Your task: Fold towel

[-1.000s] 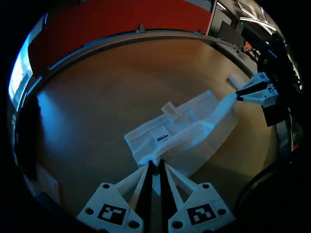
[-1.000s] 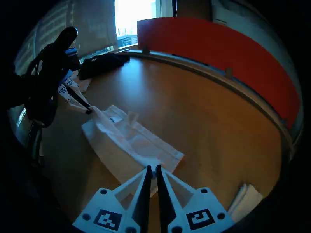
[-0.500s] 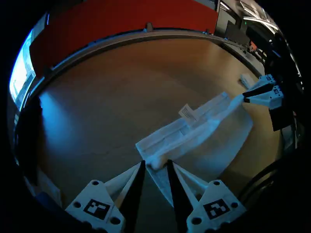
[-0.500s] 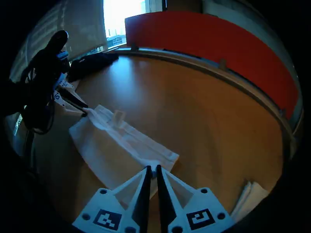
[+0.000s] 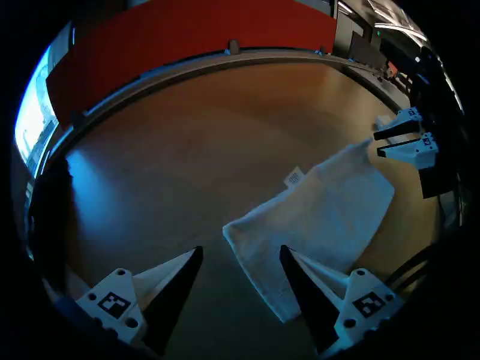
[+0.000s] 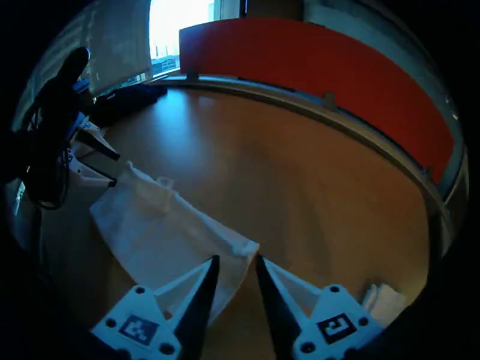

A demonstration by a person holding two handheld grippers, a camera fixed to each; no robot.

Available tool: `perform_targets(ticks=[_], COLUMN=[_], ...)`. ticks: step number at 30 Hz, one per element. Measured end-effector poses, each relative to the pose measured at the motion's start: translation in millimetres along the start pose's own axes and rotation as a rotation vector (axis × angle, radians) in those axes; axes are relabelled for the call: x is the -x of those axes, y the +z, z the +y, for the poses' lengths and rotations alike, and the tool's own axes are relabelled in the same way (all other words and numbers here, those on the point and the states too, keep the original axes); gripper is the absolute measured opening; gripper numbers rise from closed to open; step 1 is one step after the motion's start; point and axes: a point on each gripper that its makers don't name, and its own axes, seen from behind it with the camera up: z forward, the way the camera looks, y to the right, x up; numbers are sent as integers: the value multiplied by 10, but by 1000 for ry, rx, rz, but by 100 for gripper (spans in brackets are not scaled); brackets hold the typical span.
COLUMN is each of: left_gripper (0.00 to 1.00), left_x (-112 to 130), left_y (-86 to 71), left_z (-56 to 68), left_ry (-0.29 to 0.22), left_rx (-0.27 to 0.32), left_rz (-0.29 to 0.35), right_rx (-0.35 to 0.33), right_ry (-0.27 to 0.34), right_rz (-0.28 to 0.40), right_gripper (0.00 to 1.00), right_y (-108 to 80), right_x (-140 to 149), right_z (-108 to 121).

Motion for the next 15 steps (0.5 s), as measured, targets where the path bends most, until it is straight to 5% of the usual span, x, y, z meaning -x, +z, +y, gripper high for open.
perform_targets(ticks=[2,6,15], left_gripper=[96,96,96], left_x=[15,34,114], left_y=[-16,-62,-201], left_z=[-9,5,103], left_ry=[5,9,-10], left_rx=[-4,-1,17], left_rz=[1,6,21], right_rx=[7,6,4], right_ry=[6,16,28], right_rz=[4,8,18], right_gripper=[73,81,81], right_y=[-20,-73,-264], right_x=[2,27,124], right_z=[17,13,-68])
